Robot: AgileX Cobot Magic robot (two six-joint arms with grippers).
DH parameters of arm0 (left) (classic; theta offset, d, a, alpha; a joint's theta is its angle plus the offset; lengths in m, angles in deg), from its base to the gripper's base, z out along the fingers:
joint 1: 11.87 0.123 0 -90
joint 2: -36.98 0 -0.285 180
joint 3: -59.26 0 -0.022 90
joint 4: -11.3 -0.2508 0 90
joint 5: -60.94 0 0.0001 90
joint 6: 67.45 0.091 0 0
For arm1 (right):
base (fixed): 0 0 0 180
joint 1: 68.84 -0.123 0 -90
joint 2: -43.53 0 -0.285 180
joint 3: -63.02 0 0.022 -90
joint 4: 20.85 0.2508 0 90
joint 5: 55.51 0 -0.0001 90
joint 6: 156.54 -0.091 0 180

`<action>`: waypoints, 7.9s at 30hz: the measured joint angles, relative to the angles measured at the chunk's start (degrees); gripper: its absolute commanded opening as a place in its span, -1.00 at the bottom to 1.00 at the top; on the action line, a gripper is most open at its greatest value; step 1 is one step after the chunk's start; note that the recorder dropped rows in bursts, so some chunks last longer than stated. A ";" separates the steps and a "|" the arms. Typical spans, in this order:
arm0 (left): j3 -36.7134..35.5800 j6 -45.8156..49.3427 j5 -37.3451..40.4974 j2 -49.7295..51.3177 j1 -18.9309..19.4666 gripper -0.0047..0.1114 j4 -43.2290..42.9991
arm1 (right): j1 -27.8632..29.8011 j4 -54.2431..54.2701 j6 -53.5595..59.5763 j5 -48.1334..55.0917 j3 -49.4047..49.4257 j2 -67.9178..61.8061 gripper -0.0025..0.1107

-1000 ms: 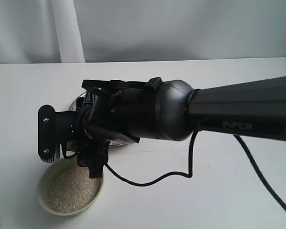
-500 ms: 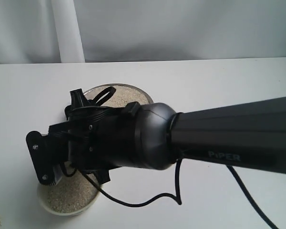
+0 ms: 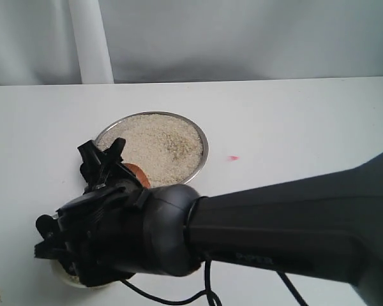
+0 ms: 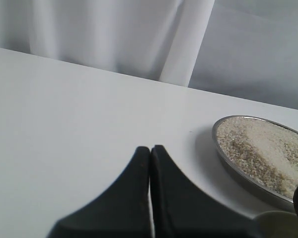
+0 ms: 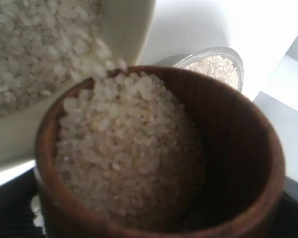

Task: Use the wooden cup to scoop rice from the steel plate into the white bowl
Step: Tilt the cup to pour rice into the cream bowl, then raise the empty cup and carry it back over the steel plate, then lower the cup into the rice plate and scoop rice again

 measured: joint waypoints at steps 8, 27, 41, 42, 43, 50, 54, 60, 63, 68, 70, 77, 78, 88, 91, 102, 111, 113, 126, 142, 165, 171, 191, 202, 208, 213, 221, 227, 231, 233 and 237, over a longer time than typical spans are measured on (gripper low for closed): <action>0.00 0.00 0.00 0.00 0.00 -0.92 0.00 | -0.81 -3.85 -0.22 2.98 0.00 -0.37 -0.96; 0.00 0.00 0.00 0.00 0.00 -0.92 0.00 | -4.82 -8.90 2.62 6.95 0.00 -0.37 -0.96; 0.00 0.00 0.00 0.00 0.00 -0.92 0.00 | -6.16 -14.66 10.09 11.06 0.00 -0.37 -0.96; 0.00 0.00 0.00 0.00 0.00 -0.92 0.00 | -6.85 -15.24 10.13 11.15 0.00 -0.37 -0.96; 0.00 0.00 0.00 0.00 0.00 -0.92 0.00 | -7.25 -16.14 10.29 11.15 0.00 -0.37 -0.96; 0.00 0.00 0.00 0.00 0.00 -0.92 0.00 | -7.72 -16.89 10.91 11.37 0.00 -0.37 -0.96; 0.00 0.00 0.00 0.00 0.00 -0.92 0.00 | -7.72 -18.38 11.16 11.82 0.00 -0.37 -0.96; 0.00 0.00 0.00 0.00 0.00 -0.92 0.00 | -7.72 -20.74 11.15 13.19 0.00 -0.37 -0.96; 0.00 0.00 0.00 0.00 0.00 -0.92 0.00 | -7.72 -18.68 11.27 12.20 0.00 -0.37 -0.96; 0.00 0.00 0.00 0.00 0.00 -0.92 0.00 | -7.72 -18.55 9.35 11.79 0.00 -0.37 -0.96; 0.00 0.00 0.00 0.00 0.00 -0.92 0.00 | -7.72 -18.14 7.79 11.71 0.00 -0.37 -0.96; 0.00 0.00 0.00 0.00 0.00 -0.92 0.00 | -5.73 -13.39 -1.38 6.21 0.00 0.36 -0.96; 0.00 0.00 0.00 0.00 0.00 -0.92 0.00 | -4.91 -11.21 -2.13 4.39 0.00 1.08 -0.96; 0.00 0.00 0.00 0.00 0.00 -0.92 0.00 | 5.65 2.58 -3.44 -8.01 0.00 12.80 -0.96; 0.00 0.00 0.00 0.00 0.00 -0.92 0.00 | 9.39 3.67 -3.61 -8.39 0.00 14.72 -0.96; 0.00 0.00 0.00 0.00 0.00 -0.92 0.00 | 21.42 14.93 7.90 -4.32 -10.33 13.87 -0.96; 0.00 0.00 0.00 0.00 0.00 -0.92 0.00 | 23.34 16.75 21.45 7.32 -25.71 0.00 -0.96; 0.00 0.00 0.00 0.00 0.00 -0.92 0.00 | 23.34 16.98 24.10 9.01 -28.96 -3.56 -0.96; 0.00 0.00 0.00 0.00 0.00 -0.92 0.00 | 23.34 16.75 34.03 11.05 -35.99 -16.12 -0.96; 0.00 0.00 0.00 0.00 0.00 -0.92 0.00 | 23.34 6.37 34.13 9.85 -36.11 -22.44 -0.96; 0.00 0.00 0.00 0.00 0.00 -0.92 0.00 | 21.98 -1.76 28.13 5.11 -36.73 -26.30 -0.96; 0.00 0.00 0.00 0.00 0.00 -0.92 0.00 | 20.31 -1.09 28.13 4.30 -36.73 -26.55 -0.96; 0.00 0.00 0.00 0.00 0.00 -0.92 0.00 | 19.51 9.04 27.30 0.35 -36.76 -26.28 -0.96; 0.00 0.00 0.00 0.00 0.00 -0.92 0.00 | 19.72 14.71 27.08 -2.34 -36.88 -25.78 -0.96; 0.00 0.00 0.00 0.00 0.00 -0.92 0.00 | 19.72 15.89 24.11 -2.93 -37.23 -25.73 -0.96; 0.00 0.00 0.00 0.00 0.00 -0.92 0.00 | 19.72 20.20 22.56 -3.78 -37.30 -25.30 -0.96; 0.00 0.00 0.00 0.00 0.00 -0.92 0.00 | 20.90 28.34 16.94 -7.01 -37.35 -24.93 -0.96; 0.00 0.00 0.00 0.00 -0.71 -0.92 0.00 | 23.04 37.34 16.22 -9.54 -37.44 -24.65 -0.96; 0.00 0.00 0.00 0.00 -0.69 -0.92 0.00 | 23.89 42.25 15.92 -11.82 -37.44 -24.65 -0.96; 0.00 0.00 0.00 0.00 -0.69 -0.92 0.00 | 24.34 44.34 15.78 -12.84 -37.44 -24.65 -0.96; 0.00 0.00 0.00 0.00 -0.69 -0.92 0.00 | 24.98 48.19 15.75 -14.64 -37.44 -24.87 -0.96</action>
